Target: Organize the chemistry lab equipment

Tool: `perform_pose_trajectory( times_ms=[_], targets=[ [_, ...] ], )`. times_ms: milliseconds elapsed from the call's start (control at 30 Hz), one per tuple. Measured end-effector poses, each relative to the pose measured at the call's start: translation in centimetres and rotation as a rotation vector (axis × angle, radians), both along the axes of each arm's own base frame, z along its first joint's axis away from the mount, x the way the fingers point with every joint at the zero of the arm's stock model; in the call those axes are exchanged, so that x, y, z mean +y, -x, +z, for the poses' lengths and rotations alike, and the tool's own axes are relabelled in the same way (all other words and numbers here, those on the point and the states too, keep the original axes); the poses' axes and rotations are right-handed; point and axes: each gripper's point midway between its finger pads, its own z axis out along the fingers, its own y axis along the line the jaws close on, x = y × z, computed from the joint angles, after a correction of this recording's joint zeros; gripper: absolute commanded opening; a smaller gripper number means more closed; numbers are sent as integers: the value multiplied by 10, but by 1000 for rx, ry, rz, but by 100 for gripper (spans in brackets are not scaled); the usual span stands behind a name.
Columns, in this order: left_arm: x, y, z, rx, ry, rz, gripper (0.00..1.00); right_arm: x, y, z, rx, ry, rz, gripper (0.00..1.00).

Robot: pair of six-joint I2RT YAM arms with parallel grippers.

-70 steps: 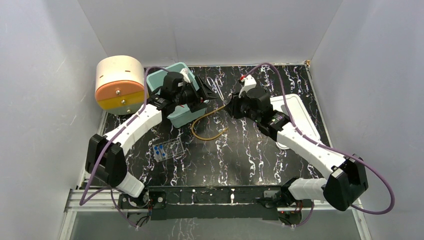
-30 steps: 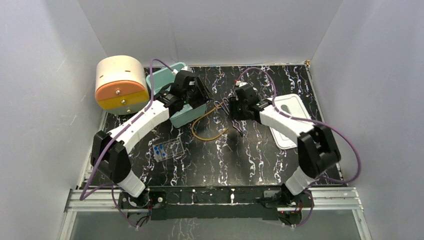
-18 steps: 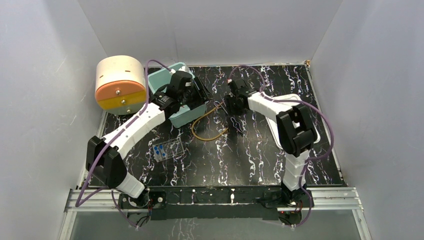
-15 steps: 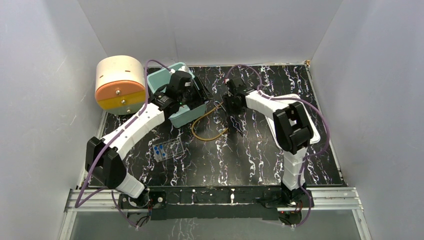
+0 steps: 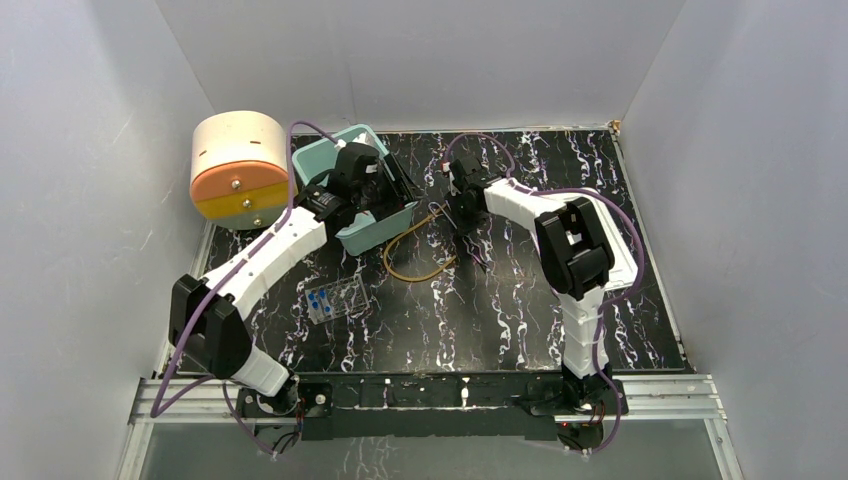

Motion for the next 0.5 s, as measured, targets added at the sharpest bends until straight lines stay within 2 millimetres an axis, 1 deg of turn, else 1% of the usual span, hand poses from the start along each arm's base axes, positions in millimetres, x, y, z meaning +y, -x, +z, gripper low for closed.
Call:
perform_pose_trajectory(
  times_ms=[67,133,333,433,500],
  targets=[
    [1,0,0,1,0,2,57,-1,0,0,-2,6,12,11],
    [2,1,0,2,0,1,58,-1,-1,0,-4,11,16,7],
    [4,2,3,-4,8,3,59,-2,-2,1,-13,25,17,4],
    [4,2,3,-3,10,2,60,-3,-2,5,-23,25,10,4],
    [4,2,3,-2,12,1,61,-7,2,11,-34,21,0,4]
  ],
)
